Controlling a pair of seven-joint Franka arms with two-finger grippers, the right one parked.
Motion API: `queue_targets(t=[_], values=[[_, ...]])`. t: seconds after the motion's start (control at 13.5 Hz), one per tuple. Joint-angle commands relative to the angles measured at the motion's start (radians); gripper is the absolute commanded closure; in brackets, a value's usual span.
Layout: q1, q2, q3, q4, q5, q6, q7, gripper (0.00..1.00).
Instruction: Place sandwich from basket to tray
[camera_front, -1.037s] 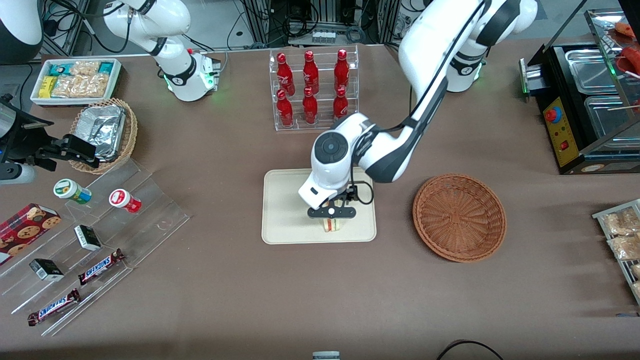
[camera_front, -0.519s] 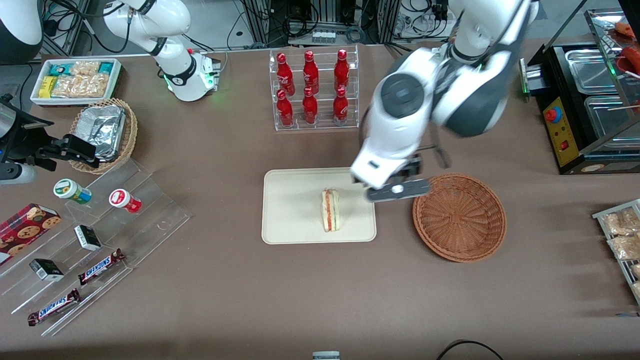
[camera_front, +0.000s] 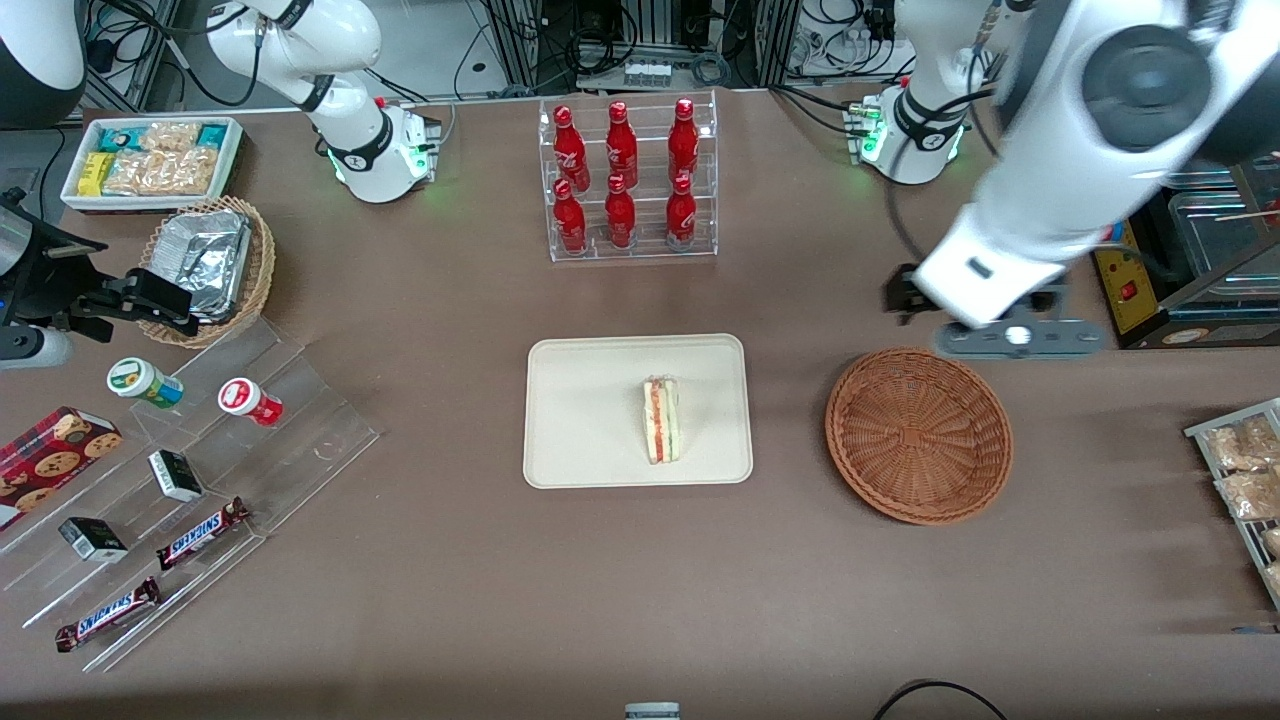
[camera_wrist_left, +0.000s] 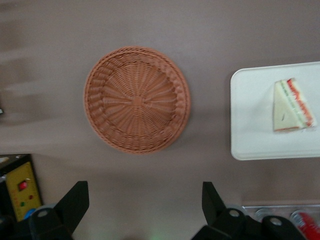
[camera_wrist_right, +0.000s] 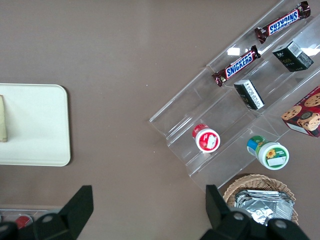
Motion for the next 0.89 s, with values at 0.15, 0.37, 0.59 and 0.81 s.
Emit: queue_targets(t=[0.15, 0.37, 0.59, 0.81], values=[[0.161, -0.106, -0.011, -0.088, -0.011, -0.01, 0.232, 0.0], [0.252, -0.12, -0.01, -0.09, -0.046, -0.017, 0.313, 0.0], [0.29, -0.129, -0.01, -0.09, -0.06, -0.014, 0.33, 0.0], [0.292, -0.118, -0.008, -0.084, -0.053, -0.012, 0.321, 0.0]])
